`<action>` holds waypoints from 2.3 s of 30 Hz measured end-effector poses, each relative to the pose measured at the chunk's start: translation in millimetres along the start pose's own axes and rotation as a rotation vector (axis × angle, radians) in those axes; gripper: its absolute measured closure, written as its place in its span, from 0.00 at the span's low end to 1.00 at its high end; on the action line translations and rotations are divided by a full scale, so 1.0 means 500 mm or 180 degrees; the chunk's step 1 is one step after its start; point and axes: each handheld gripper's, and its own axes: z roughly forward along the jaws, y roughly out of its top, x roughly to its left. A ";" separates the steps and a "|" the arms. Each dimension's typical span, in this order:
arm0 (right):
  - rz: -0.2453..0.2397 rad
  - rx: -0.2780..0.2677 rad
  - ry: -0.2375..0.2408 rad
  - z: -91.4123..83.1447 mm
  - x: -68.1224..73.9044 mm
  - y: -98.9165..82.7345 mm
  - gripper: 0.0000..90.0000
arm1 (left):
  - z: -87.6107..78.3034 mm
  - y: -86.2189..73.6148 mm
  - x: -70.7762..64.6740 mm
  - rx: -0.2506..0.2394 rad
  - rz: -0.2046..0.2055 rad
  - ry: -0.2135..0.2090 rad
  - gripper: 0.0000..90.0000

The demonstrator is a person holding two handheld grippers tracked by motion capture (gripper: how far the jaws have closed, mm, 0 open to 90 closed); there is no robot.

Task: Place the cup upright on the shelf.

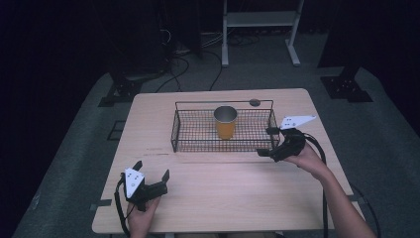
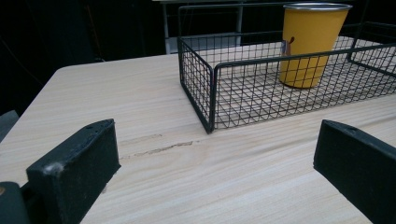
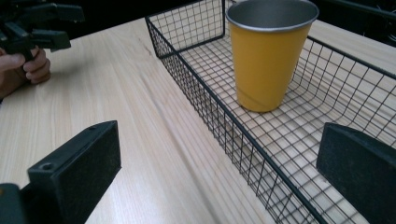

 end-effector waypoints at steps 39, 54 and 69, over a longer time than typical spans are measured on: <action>0.0090 -0.0101 0.0026 -0.037 0.060 -0.100 0.00 | 0.000 0.000 0.000 0.0004 0.0021 0.0007 0.00; 0.0099 -0.0149 -0.0026 -0.053 0.082 -0.133 0.00 | 0.000 0.000 0.000 0.0005 0.0019 0.0012 0.00; 0.0142 -0.0293 -0.0126 -0.082 0.116 -0.176 0.00 | 0.001 0.000 -0.001 0.0020 0.0022 0.0014 0.00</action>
